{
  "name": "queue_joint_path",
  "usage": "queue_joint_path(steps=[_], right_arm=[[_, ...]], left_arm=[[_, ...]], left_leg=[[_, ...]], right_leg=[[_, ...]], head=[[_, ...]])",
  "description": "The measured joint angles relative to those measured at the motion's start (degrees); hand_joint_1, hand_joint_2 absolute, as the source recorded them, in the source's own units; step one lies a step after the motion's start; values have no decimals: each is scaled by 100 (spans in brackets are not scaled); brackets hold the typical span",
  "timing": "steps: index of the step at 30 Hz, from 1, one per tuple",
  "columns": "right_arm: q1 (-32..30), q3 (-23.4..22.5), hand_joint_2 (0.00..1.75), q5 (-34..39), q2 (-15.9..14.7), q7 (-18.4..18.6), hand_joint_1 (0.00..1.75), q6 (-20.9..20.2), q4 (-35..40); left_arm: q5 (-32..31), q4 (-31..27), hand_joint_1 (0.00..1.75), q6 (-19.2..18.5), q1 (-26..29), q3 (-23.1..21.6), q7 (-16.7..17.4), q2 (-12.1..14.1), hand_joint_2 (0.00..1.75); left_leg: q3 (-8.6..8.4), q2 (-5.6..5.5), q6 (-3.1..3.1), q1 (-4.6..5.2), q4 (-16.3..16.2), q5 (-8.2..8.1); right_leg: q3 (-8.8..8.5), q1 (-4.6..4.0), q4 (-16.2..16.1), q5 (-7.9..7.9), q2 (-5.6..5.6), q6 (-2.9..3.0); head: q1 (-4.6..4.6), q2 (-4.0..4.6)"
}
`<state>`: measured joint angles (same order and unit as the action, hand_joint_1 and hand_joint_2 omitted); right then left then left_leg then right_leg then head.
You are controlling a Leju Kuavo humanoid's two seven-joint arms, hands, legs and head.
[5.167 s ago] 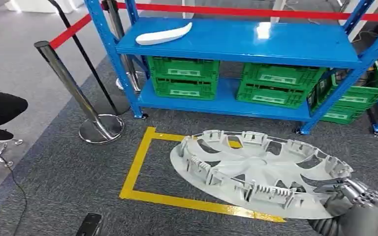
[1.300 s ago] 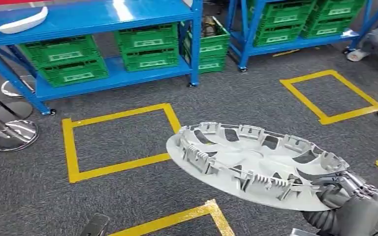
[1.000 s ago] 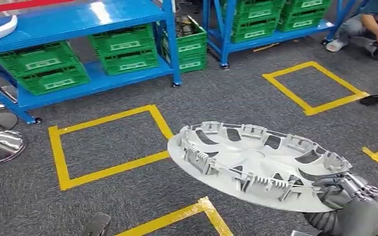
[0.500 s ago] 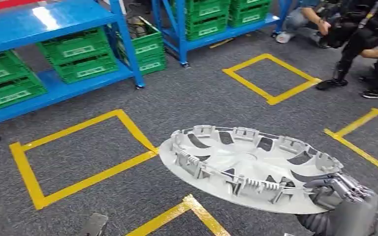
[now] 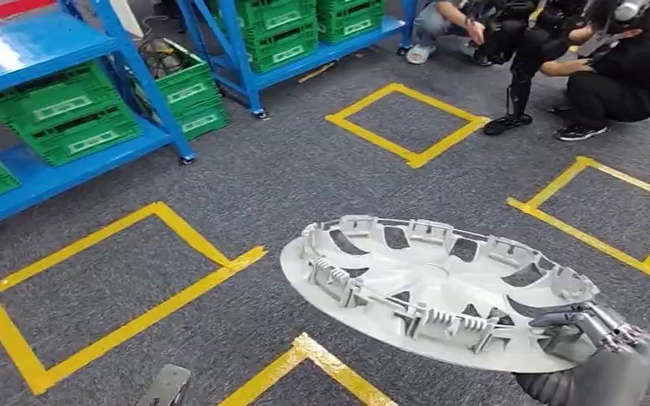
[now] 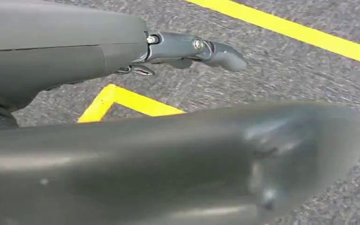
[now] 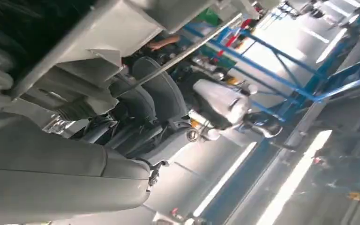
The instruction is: Take the parts from the cabinet and place them on the table.
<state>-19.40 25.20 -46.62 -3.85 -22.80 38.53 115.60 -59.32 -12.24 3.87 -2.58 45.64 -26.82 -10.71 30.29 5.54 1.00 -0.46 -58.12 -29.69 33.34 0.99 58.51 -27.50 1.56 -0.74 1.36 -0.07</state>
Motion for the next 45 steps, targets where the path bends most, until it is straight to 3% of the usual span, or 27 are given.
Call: queue_joint_path(steps=[1,2,4,5,8,9,10,14,15,16,17,19,20,21,23,24,25,26,30,32,35,37,38,39,40,41,45], right_arm=[[12,7,175,13,0,6,175,0,0],[22,20,175,13,0,9,175,0,0],[17,26,175,18,0,15,175,0,-2],[14,26,175,20,0,17,175,0,-4],[8,31,175,22,0,15,175,0,-4],[8,35,175,20,0,15,175,0,-4],[15,37,175,22,0,15,175,0,-4],[-5,48,175,24,0,15,175,0,0],[-24,50,175,24,0,15,175,2,0],[-26,48,175,26,0,13,175,2,7],[-4,57,175,26,0,11,175,2,7],[17,68,175,26,0,15,175,2,7],[1,68,175,28,0,17,175,2,4],[-12,68,175,26,0,17,175,2,2],[-53,66,175,28,-7,15,175,2,9],[-102,66,175,28,-7,15,175,2,35],[-123,66,175,33,-7,4,175,2,66],[-158,68,175,53,-7,-9,175,2,90],[-356,50,175,317,-55,-103,175,2,192],[-382,50,175,415,-89,-125,175,2,219],[-387,37,175,553,-155,-168,175,2,219],[-410,26,175,619,-186,-186,175,2,219],[-425,20,175,645,-201,-190,175,2,221],[-433,17,175,656,-212,-195,175,2,232],[-442,11,175,660,-223,-195,175,2,249],[-443,0,175,662,-234,-195,175,2,258],[-541,-37,175,682,-319,-195,175,2,369]], left_arm=[[0,0,0,4,-5,0,-2,0,0],[-7,0,0,4,3,0,-2,0,0],[-9,0,0,9,26,0,4,0,0],[-11,0,0,9,38,2,7,0,0],[-17,0,0,11,26,0,7,0,0],[-17,0,0,11,26,0,5,6,0],[-17,0,0,13,30,0,7,46,0],[-20,2,0,13,20,2,7,5,0],[-20,0,0,13,12,4,7,7,0],[-17,0,0,15,7,4,7,0,0],[-17,2,0,15,13,4,7,-4,0],[-39,2,0,13,36,4,7,-2,0],[-42,2,0,13,36,4,7,-2,0],[-44,2,0,13,30,4,7,-2,0],[-57,2,0,24,14,4,5,-9,0],[-59,2,0,39,8,4,4,-11,0],[-52,2,0,59,11,4,-2,-13,0],[-35,2,0,77,13,4,-15,-11,0],[59,2,0,103,-16,9,-63,-7,0],[70,2,0,103,-37,13,-72,4,0],[120,2,0,98,-11,26,-74,26,0],[125,2,0,101,-3,31,-81,28,0],[136,2,0,101,-6,33,-83,31,0],[138,2,0,103,-7,33,-85,31,0],[142,2,0,103,-6,39,-85,39,0],[155,2,0,101,1,46,-85,61,0],[164,2,0,83,-9,70,-101,26,0]], left_leg=[[94,-262,11,-7,-248,-202],[259,-389,12,-6,-658,-437],[684,-482,7,-3,-1626,-831],[767,-487,-6,-3,-1792,-822],[393,-587,-118,17,-885,-143],[173,-785,-184,25,-363,123],[76,-1139,-259,15,-156,120],[57,-934,-254,20,64,120],[27,-826,-236,-38,152,164],[7,-769,-260,-28,178,176],[7,-688,-268,-22,179,177],[11,-494,-270,-9,167,168],[13,-411,-269,-9,166,166],[9,-334,-264,-9,165,160],[-10,-206,-234,-12,156,136],[-26,-162,-205,-13,143,117],[-37,-112,-163,14,129,90],[-31,-81,-128,44,90,73],[-52,26,-31,21,86,20],[113,-389,-1,-3,-380,-330],[697,-490,-13,1,-1701,-858],[657,-502,-48,2,-1561,-623],[474,-537,-82,3,-1127,-332],[244,-653,-126,9,-604,-44],[59,-914,-181,10,-155,133],[18,-1074,-214,-17,-27,93],[-10,-875,-207,-8,104,87]], right_leg=[[7,2,0,6,-59,28],[10,1,0,12,-110,58],[18,-21,1,18,-264,84],[17,-31,2,20,-344,88],[-6,-63,4,26,-585,89],[-14,-61,4,29,-656,85],[9,-58,16,36,-700,69],[158,-20,-9,137,-982,-100],[225,-21,34,91,-876,-101],[282,-63,175,-35,-545,-137],[446,-49,512,-247,-355,-164],[873,-27,1435,-643,-206,-226],[979,-17,1665,-680,-185,-252],[940,-5,1620,-580,-166,-273],[492,20,847,-158,-83,-282],[173,21,317,38,72,-280],[-2,-18,-11,-60,301,-269],[-47,-26,-40,-14,198,-161],[-6,-18,-36,9,-7,-3],[4,-7,-35,22,-99,51],[14,-33,-33,31,-310,89],[8,-45,-31,36,-456,93],[1,-49,-31,42,-544,92],[-10,-52,-31,47,-618,84],[-4,-37,-31,55,-685,73],[28,-82,9,58,-741,36],[169,-18,-26,138,-975,-117]], head=[[17,0],[31,0],[35,0],[33,0],[31,0],[33,0],[11,0],[52,0],[59,0],[0,0],[-35,0],[-29,0],[-26,0],[-33,0],[-31,0],[-33,0],[-31,0],[-35,0],[-11,0],[26,0],[28,0],[28,0],[28,0],[31,0],[29,0],[11,0],[24,0]])
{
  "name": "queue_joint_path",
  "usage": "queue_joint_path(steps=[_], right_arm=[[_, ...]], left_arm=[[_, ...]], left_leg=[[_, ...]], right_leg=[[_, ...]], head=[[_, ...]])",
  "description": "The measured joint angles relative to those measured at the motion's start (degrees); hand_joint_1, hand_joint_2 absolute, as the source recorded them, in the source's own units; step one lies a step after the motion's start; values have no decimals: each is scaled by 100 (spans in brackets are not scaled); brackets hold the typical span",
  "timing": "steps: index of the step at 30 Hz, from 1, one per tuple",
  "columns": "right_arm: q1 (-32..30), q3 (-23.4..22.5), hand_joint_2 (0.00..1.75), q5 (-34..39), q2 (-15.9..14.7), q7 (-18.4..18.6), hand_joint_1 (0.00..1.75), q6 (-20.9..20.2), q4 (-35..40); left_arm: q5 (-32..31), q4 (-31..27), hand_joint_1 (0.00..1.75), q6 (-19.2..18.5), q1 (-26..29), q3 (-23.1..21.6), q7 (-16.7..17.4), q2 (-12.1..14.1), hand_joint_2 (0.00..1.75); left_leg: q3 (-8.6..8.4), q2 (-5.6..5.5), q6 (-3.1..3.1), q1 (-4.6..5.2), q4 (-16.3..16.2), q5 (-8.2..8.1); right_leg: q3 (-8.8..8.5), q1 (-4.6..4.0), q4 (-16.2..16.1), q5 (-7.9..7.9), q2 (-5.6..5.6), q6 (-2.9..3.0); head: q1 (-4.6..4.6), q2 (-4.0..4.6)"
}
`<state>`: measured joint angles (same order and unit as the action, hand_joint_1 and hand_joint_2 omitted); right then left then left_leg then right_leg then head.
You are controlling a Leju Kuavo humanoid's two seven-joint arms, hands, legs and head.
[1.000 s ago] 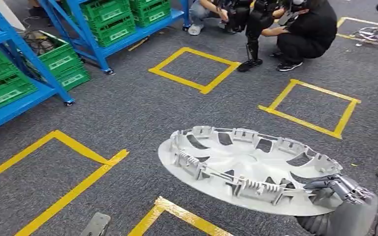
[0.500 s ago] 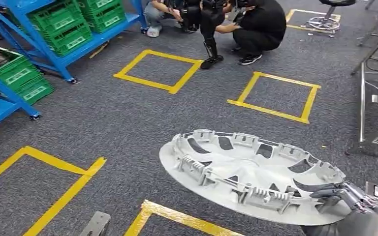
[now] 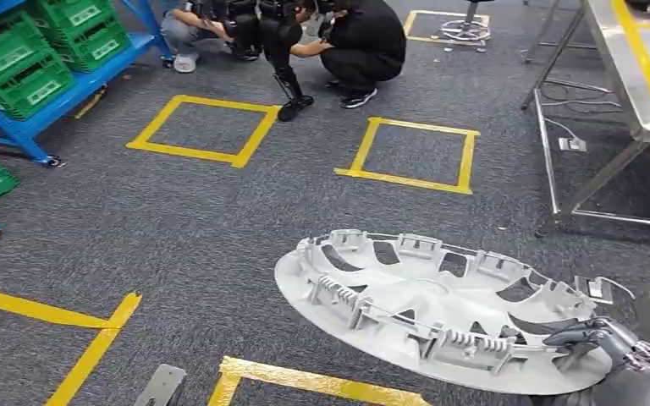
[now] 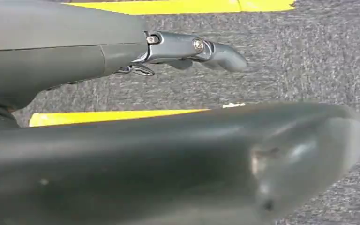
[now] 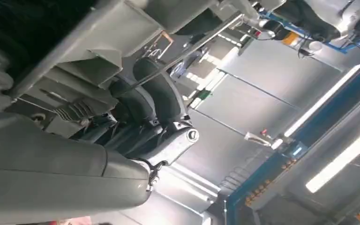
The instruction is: Take the parts from the cabinet and place them on the table.
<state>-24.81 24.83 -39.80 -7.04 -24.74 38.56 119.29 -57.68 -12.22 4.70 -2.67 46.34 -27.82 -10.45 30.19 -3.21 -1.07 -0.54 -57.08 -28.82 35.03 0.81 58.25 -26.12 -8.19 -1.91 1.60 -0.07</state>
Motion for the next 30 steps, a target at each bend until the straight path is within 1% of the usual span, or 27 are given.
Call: queue_joint_path(steps=[1,2,3,5,6,7,8,9,10,11,12,13,15,16,17,18,19,20,21,22,23,24,25,26,27,28,30], right_arm=[[-51,-7,175,7,-42,0,175,0,24],[-32,-4,175,13,-50,0,175,0,48],[-13,-4,175,13,-74,-2,175,0,57],[-37,-7,175,15,-103,0,175,0,75],[-56,-13,175,17,-112,7,175,0,88],[-68,-24,175,13,-131,7,175,0,99],[-80,-39,175,13,-140,7,175,0,116],[-107,-53,175,13,-147,9,175,0,140],[-128,-63,175,9,-157,9,175,0,175],[-110,-66,175,11,-164,9,175,0,186],[-120,-68,175,11,-164,9,175,0,208],[-133,-74,175,9,-164,9,175,0,225],[-158,-107,175,2,-173,9,175,0,236],[-186,-116,175,0,-173,9,175,0,256],[-197,-123,175,-4,-173,9,175,0,282],[-188,-123,175,-9,-173,4,175,0,289],[-181,-123,175,-13,-173,4,175,0,293],[-186,-131,175,-15,-173,4,175,0,293],[-198,-142,175,-20,-173,4,175,0,293],[-209,-151,175,-20,-173,4,175,0,293],[-221,-155,175,-20,-173,4,175,0,293],[-231,-157,175,-22,-173,4,175,0,295],[-236,-160,175,-22,-173,2,175,0,308],[-239,-166,175,-22,-173,0,175,0,322],[-221,-173,175,-22,-173,0,175,0,328],[-236,-182,175,-24,-173,-9,175,0,339],[-279,-195,175,-24,-173,-7,175,0,387]], left_arm=[[2,0,0,-5,-18,7,-2,20,0],[7,0,0,-5,-17,11,-2,13,0],[7,0,0,-9,-9,15,-2,13,0],[7,0,0,-20,17,33,-2,11,0],[7,0,0,-29,20,46,-2,13,0],[4,0,0,-33,15,48,-2,13,0],[-4,0,0,-37,6,48,-2,11,0],[-11,0,0,-40,-4,48,-2,9,0],[-13,0,0,-44,-11,48,-2,7,0],[-13,0,0,-46,-10,48,-4,13,0],[-22,0,0,-46,-12,50,-4,15,0],[-33,0,0,-48,-14,48,-4,15,0],[-44,0,0,-48,-30,50,-4,13,0],[-46,0,0,-48,-46,48,-7,7,0],[-55,0,0,-46,-56,48,-7,9,0],[-57,0,0,-46,-54,48,-4,9,0],[-61,0,0,-46,-41,50,-4,13,0],[-63,0,0,-48,-24,50,-2,13,0],[-66,0,0,-46,-6,50,2,13,0],[-72,0,0,-46,-1,50,2,13,0],[-90,0,0,-46,-5,50,2,13,0],[-103,0,0,-46,-15,50,2,13,0],[-107,0,0,-46,-19,50,2,13,0],[-112,0,0,-42,-22,50,4,31,0],[-120,0,0,-42,-20,48,4,33,0],[-125,0,0,-37,-31,48,7,24,0],[-129,0,0,-35,-48,50,9,16,0]], left_leg=[[-31,107,-20,-20,56,32],[-34,160,-51,-15,74,38],[-28,258,-62,-5,70,34],[-27,427,-64,3,65,26],[-30,510,-60,2,63,22],[-35,587,-53,1,62,14],[-43,649,-37,0,59,3],[-64,713,-9,-5,53,-17],[-88,763,26,1,38,-45],[-75,816,76,56,9,-82],[-84,857,94,63,-9,-88],[-96,910,97,67,-6,-87],[-132,1023,156,40,7,-111],[-129,940,209,24,-32,-188],[-44,682,217,10,-265,-377],[142,522,210,7,-700,-621],[364,439,205,11,-1199,-850],[576,396,195,16,-1656,-1001],[698,379,179,19,-1879,-1014],[695,373,156,23,-1818,-886],[585,358,120,25,-1519,-629],[389,305,74,34,-1040,-317],[182,167,23,46,-539,-47],[48,-170,-52,37,-282,-10],[70,-213,-53,24,-181,18],[25,-160,-43,53,-127,-30],[36,-41,-57,67,-66,-36]], right_leg=[[63,-8,99,-80,270,-7],[170,-26,330,-252,555,-28],[382,-18,787,-496,696,-53],[754,2,1591,-819,778,-92],[811,13,1726,-810,791,-111],[722,27,1582,-674,812,-123],[530,39,1253,-479,846,-129],[199,48,684,-222,928,-128],[-94,46,170,-86,1130,-130],[-227,-36,16,-201,1287,-106],[-188,-10,22,-176,1197,-16],[-170,-19,32,-182,1144,3],[-155,-34,27,-177,1017,86],[-173,-4,16,-158,977,131],[-168,-6,16,-160,925,157],[-166,-9,16,-155,872,180],[-164,-17,16,-159,807,201],[-165,-29,17,-157,730,207],[-168,-40,17,-155,648,214],[-173,-51,19,-153,567,217],[-181,-64,19,-152,486,217],[-198,-73,19,-152,404,216],[-215,-77,19,-152,332,215],[-182,-49,19,-149,284,210],[-172,-76,50,-134,220,174],[-122,-36,45,-113,170,138],[-57,-15,13,-60,32,44]], head=[[0,0],[-48,0],[-40,0],[-44,0],[-46,0],[-46,0],[-44,0],[-44,0],[-48,0],[-59,0],[-33,0],[-11,0],[-24,0],[-13,0],[0,0],[15,0],[17,0],[22,0],[20,0],[22,0],[22,0],[20,0],[22,0],[11,0],[-9,0],[37,0],[46,0]])
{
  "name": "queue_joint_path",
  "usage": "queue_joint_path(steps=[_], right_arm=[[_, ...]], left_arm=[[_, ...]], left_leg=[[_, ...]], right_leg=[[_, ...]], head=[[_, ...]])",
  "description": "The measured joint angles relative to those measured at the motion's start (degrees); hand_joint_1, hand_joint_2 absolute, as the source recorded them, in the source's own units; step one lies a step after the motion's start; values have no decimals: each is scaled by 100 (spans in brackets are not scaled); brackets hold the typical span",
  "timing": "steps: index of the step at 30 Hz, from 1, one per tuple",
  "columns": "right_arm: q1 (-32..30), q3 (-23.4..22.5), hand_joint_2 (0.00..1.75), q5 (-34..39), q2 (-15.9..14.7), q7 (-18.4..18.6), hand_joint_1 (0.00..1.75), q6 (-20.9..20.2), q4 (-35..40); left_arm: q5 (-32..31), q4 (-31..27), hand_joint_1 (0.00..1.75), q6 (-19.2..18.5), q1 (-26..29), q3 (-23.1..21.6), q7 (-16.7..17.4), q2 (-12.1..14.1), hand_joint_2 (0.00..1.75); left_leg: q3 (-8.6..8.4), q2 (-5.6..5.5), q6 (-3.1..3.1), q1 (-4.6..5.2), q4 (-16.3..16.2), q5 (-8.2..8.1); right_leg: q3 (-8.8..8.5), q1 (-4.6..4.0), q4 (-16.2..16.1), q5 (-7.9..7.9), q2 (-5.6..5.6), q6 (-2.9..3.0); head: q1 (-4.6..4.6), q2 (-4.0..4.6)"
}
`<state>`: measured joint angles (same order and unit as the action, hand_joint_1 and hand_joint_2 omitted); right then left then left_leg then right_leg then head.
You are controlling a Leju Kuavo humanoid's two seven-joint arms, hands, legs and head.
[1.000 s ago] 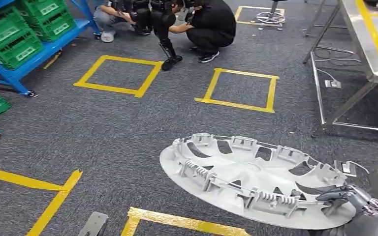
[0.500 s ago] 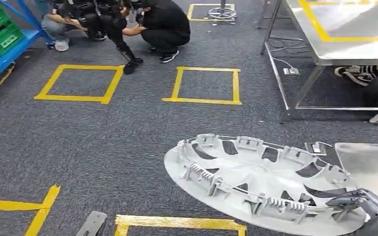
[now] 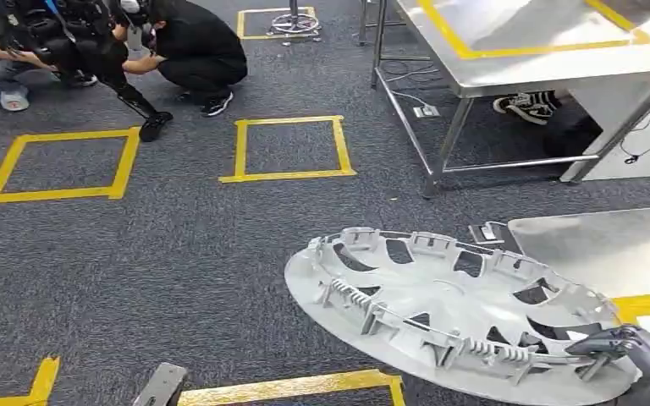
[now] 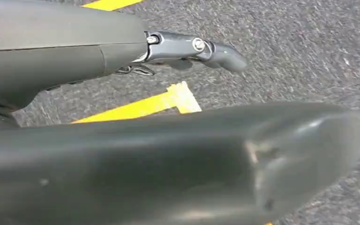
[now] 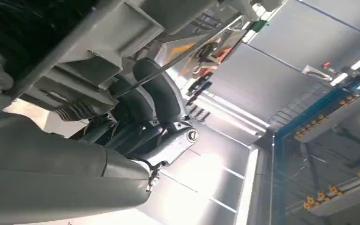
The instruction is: Take the parts from the cabinet and place them on the table.
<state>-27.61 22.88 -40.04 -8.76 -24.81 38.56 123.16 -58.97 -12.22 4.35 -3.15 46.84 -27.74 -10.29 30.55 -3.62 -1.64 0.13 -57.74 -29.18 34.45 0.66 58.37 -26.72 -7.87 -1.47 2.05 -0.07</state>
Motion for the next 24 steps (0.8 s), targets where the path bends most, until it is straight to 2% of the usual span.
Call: queue_joint_path(steps=[1,2,3,4,5,6,7,8,9,10,11,12,13,15,16,17,18,19,20,21,22,23,24], right_arm=[[-20,-6,175,0,0,0,175,0,26],[-47,-18,175,-2,-4,-4,175,0,44],[-31,-22,175,-4,-9,-13,175,0,53],[-19,-26,175,-11,-11,-17,175,0,63],[-31,-39,175,-13,-11,-20,175,2,66],[-40,-44,175,-15,-11,-20,175,0,70],[-43,-50,175,-24,-11,-22,175,0,77],[-43,-66,175,-26,-11,-22,175,0,81],[-51,-74,175,-26,-11,-22,175,0,81],[-56,-79,175,-28,-11,-22,175,0,85],[-45,-79,175,-31,-11,-22,175,0,96],[-39,-79,175,-31,-11,-24,175,0,103],[-45,-81,175,-28,-11,-28,175,0,123],[-53,-90,175,-35,-13,-28,175,0,125],[-64,-98,175,-35,-15,-28,175,0,129],[-77,-98,175,-35,-15,-28,175,0,138],[-61,-98,175,-33,-15,-28,175,0,142],[-39,-98,175,-37,-15,-33,175,0,142],[-34,-98,175,-35,-15,-35,175,0,144],[-40,-103,175,-35,-15,-35,175,2,142],[-38,-105,175,-37,-15,-37,175,0,142],[-38,-107,175,-44,-15,-39,175,0,144],[-39,-109,175,-46,-15,-42,175,0,142]], left_arm=[[-6,0,0,2,-4,0,0,-11,0],[-17,-2,0,9,-17,0,-4,-4,0],[-20,-2,0,9,-17,0,-7,-5,0],[-20,0,0,7,-11,0,-7,-5,0],[-20,0,0,7,-4,0,-7,-5,0],[-20,0,0,7,-3,0,-7,-5,0],[-20,0,0,9,-9,0,-7,-5,0],[-20,0,0,9,-17,0,-7,-5,0],[-20,0,0,9,-25,0,-7,-9,0],[-20,0,0,9,-28,0,-7,-13,0],[-20,-2,0,9,-28,0,-9,-7,0],[-20,-2,0,9,-28,0,-9,-5,0],[-20,-2,0,9,-31,-2,-11,0,0],[-22,-2,0,9,-40,0,-22,-5,0],[-22,-2,0,9,-52,0,-24,-9,0],[-22,-2,0,9,-61,-2,-26,-9,0],[-22,-2,0,13,-61,-2,-35,-9,0],[-22,-2,0,13,-50,-2,-35,-9,0],[-20,-2,0,13,-36,-2,-35,-9,0],[-22,-2,0,11,-18,-2,-35,-9,0],[-20,-2,0,11,-10,-2,-35,-9,0],[-20,-2,0,11,-13,-2,-35,-9,0],[-20,-2,0,9,-22,-2,-35,-9,0]], left_leg=[[-30,85,-6,-74,102,51],[-65,162,-18,-58,143,63],[-65,235,-24,-56,144,66],[-62,315,-30,-51,140,61],[-60,404,-34,-45,140,55],[-59,496,-33,-45,138,53],[-64,583,-27,-46,137,47],[-72,660,-15,-49,137,37],[-86,720,6,-52,132,23],[-104,780,32,-59,123,5],[-117,832,78,-34,108,-25],[-101,875,120,3,63,-62],[-112,902,135,7,68,-56],[-148,996,162,-6,77,-51],[-160,1051,205,-20,70,-87],[-121,802,239,-49,-48,-220],[0,592,240,-54,-358,-421],[206,496,236,-53,-826,-652],[423,452,232,-49,-1295,-845],[610,431,218,-44,-1668,-945],[680,423,197,-40,-1767,-899],[647,416,166,-32,-1632,-732],[507,388,119,-20,-1261,-443]], right_leg=[[65,-3,31,-32,36,-7],[125,-35,184,-152,391,-33],[300,-29,535,-366,589,-62],[510,-19,972,-574,682,-90],[712,-6,1399,-751,726,-119],[853,7,1697,-828,742,-148],[836,19,1681,-750,759,-172],[676,32,1402,-560,787,-186],[409,46,942,-334,844,-192],[87,57,411,-127,955,-195],[-116,31,17,-177,1243,-205],[-176,17,-16,-152,1170,-104],[-157,7,4,-155,1107,-48],[-125,-19,20,-157,1009,3],[-137,-3,-1,-136,943,63],[-140,10,-7,-128,900,90],[-137,11,-7,-125,859,125],[-137,5,-7,-123,791,141],[-136,-9,-6,-125,726,158],[-137,-27,-5,-123,650,168],[-142,-46,-4,-119,570,174],[-145,-57,-3,-119,499,174],[-154,-68,-2,-119,411,175]], head=[[-4,0],[-15,0],[-44,0],[-46,0],[-42,0],[-46,0],[-44,0],[-46,0],[-46,0],[-46,0],[-44,0],[-50,0],[-24,0],[-35,0],[-35,0],[-16,0],[0,0],[13,0],[13,0],[13,0],[13,0],[11,0],[11,0]])
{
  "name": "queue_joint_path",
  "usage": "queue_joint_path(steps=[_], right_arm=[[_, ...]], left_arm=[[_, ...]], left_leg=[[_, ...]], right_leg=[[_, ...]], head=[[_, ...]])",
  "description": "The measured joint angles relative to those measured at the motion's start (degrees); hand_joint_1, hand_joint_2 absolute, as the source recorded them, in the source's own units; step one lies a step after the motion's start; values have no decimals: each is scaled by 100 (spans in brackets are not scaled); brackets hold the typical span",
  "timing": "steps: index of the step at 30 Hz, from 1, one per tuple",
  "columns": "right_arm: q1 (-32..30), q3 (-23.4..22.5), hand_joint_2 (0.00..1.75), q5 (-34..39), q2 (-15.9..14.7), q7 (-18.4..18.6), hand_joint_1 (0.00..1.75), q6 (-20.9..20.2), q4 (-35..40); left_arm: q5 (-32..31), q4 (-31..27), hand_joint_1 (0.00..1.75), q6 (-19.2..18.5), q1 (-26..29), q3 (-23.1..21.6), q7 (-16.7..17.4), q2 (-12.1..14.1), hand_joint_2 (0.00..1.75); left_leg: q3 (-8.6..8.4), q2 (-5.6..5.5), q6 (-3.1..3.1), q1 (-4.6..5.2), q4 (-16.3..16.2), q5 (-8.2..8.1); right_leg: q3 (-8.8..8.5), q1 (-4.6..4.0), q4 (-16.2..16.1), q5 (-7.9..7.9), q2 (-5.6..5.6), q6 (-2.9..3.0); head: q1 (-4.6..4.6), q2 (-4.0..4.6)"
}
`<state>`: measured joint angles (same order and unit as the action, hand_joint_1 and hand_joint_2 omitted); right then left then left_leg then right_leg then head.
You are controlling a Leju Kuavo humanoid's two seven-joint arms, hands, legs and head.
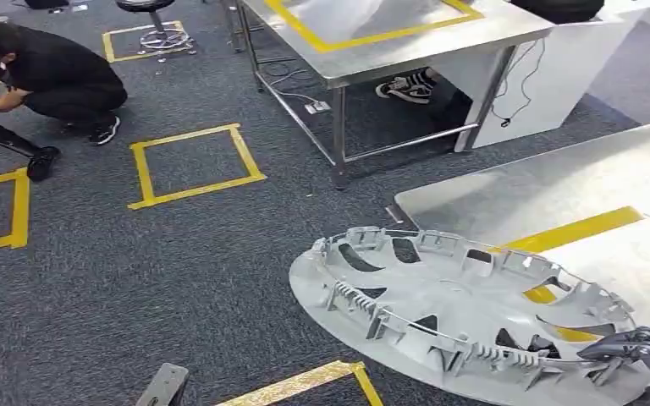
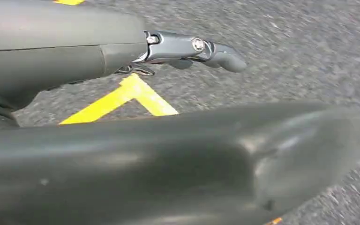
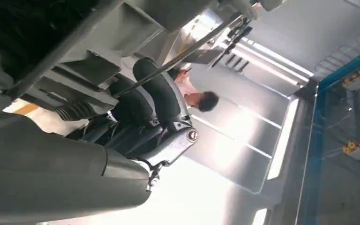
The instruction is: Take the parts from the cabinet and place them on the table.
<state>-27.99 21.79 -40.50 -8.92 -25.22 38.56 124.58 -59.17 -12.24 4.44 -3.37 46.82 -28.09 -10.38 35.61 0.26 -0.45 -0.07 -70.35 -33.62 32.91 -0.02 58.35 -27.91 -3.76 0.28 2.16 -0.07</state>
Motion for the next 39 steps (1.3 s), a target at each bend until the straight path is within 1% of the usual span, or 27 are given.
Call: queue_joint_path(steps=[1,2,3,7,9,10,12,13,14,16,17,18,19,22,23,24,25,27,28,29,31,32,33,34,37,38,39], right_arm=[[2,0,175,-7,0,-7,175,0,2],[2,0,175,-9,0,-18,175,0,2],[22,-4,175,-11,0,-20,175,0,2],[-18,-24,175,-22,0,-22,175,0,48],[-21,-37,175,-24,0,-24,175,0,72],[1,-35,175,-24,0,-28,175,2,72],[7,-39,175,-22,2,-28,175,0,74],[2,-39,175,-24,2,-26,175,0,74],[4,-42,175,-31,2,-26,175,0,74],[11,-35,175,-66,2,-15,175,0,72],[24,-31,175,-102,2,-9,175,0,74],[75,-22,175,-137,4,30,175,0,66],[105,-11,175,-164,9,59,175,0,66],[86,-20,175,-221,13,92,175,0,63],[82,-22,175,-229,15,90,175,0,63],[89,-20,175,-227,22,98,175,0,63],[94,-13,175,-227,24,101,175,0,63],[99,-15,175,-227,24,101,175,0,63],[97,-15,175,-227,26,107,175,0,63],[95,-15,175,-227,26,112,175,0,63],[94,-13,175,-227,26,127,175,0,63],[94,-13,175,-227,26,127,175,0,63],[97,-15,175,-227,26,127,175,0,61],[111,-15,175,-230,26,127,175,0,61],[84,-13,175,-230,28,125,175,0,63],[83,-13,175,-229,28,125,175,0,63],[70,-13,175,-229,28,125,175,0,63]], left_arm=[[-2,0,0,0,-4,0,-2,2,0],[-2,0,0,-2,-5,0,-4,13,0],[-2,0,0,-2,-6,0,-4,27,0],[-4,0,0,-2,-9,0,-11,15,0],[-2,0,0,4,-18,2,-20,20,0],[-2,0,0,4,-14,2,-22,20,0],[-7,0,0,2,12,2,-22,20,0],[-5,0,0,0,14,2,-22,20,0],[-2,0,0,-2,11,2,-22,22,0],[4,0,0,-7,4,2,-22,22,0],[4,0,0,-11,4,2,-22,22,0],[4,0,0,-11,9,2,-22,44,0],[2,0,0,-11,11,2,-22,44,0],[7,0,0,-9,-4,2,-22,48,0],[13,0,0,-9,-10,2,-22,46,0],[22,0,0,-7,-11,2,-22,46,0],[22,0,0,-7,3,2,-22,46,0],[22,0,0,-9,35,4,-20,46,0],[22,0,0,-9,45,4,-20,46,0],[22,0,0,-9,47,4,-20,44,0],[22,0,0,-9,37,4,-20,46,0],[22,0,0,-9,37,4,-20,55,0],[22,0,0,-9,42,4,-20,79,0],[22,0,0,-9,46,4,-20,81,0],[24,0,0,-9,30,7,-20,68,0],[24,0,0,-7,24,9,-20,57,0],[24,0,0,-7,14,9,-20,63,0]], left_leg=[[-217,-63,-51,22,528,315],[-383,-275,-95,40,954,533],[-422,-521,-138,26,1071,489],[-489,-323,-145,33,1310,478],[-549,-177,-174,11,1413,522],[-546,-96,-191,15,1410,521],[-547,69,-196,23,1407,512],[-543,156,-193,22,1402,506],[-548,231,-180,16,1401,495],[-574,365,-135,3,1390,465],[-592,420,-98,-1,1370,439],[-594,466,-46,50,1348,399],[-589,511,-15,62,1303,378],[-637,674,24,41,1305,363],[-622,537,79,7,1264,289],[-550,271,88,-7,1063,127],[-372,125,89,-9,648,-111],[81,39,82,-7,-330,-502],[203,30,66,-6,-558,-523],[202,25,40,-3,-516,-413],[-104,-39,-43,18,245,122],[-333,-203,-88,35,779,405],[-461,-547,-134,41,1073,443],[-479,-595,-137,19,1169,459],[-510,-419,-147,62,1262,433],[-541,-325,-162,-14,1380,497],[-568,-243,-181,9,1421,512]], right_leg=[[-17,-5,0,0,-84,0],[-10,10,0,0,-142,-1],[19,-16,22,2,-191,-13],[143,44,-8,86,-440,-166],[313,16,311,-165,69,-187],[513,24,723,-378,208,-216],[898,54,1505,-690,310,-267],[995,72,1692,-703,334,-288],[935,90,1581,-570,357,-310],[455,128,737,-122,464,-340],[167,134,256,48,635,-354],[30,59,34,-68,887,-365],[14,81,10,-34,778,-246],[50,55,27,-34,606,-148],[43,77,16,-13,557,-103],[44,74,16,-13,506,-72],[45,72,16,-11,453,-46],[47,49,16,-10,306,-16],[45,34,17,-9,228,-15],[40,23,17,-5,148,-8],[23,12,18,0,-22,-4],[12,18,18,1,-95,-6],[21,38,19,6,-153,-16],[52,17,42,13,-224,-40],[133,79,-6,91,-422,-173],[193,73,33,62,-406,-187],[260,37,162,-59,-65,-198]], head=[[0,0],[0,0],[-13,0],[15,0],[-20,0],[-28,0],[-20,0],[-26,0],[-28,0],[-26,0],[-26,0],[-46,0],[-26,0],[-4,0],[4,0],[13,0],[20,0],[24,0],[18,0],[20,0],[18,0],[22,0],[13,0],[11,0],[35,0],[24,0],[12,0]])
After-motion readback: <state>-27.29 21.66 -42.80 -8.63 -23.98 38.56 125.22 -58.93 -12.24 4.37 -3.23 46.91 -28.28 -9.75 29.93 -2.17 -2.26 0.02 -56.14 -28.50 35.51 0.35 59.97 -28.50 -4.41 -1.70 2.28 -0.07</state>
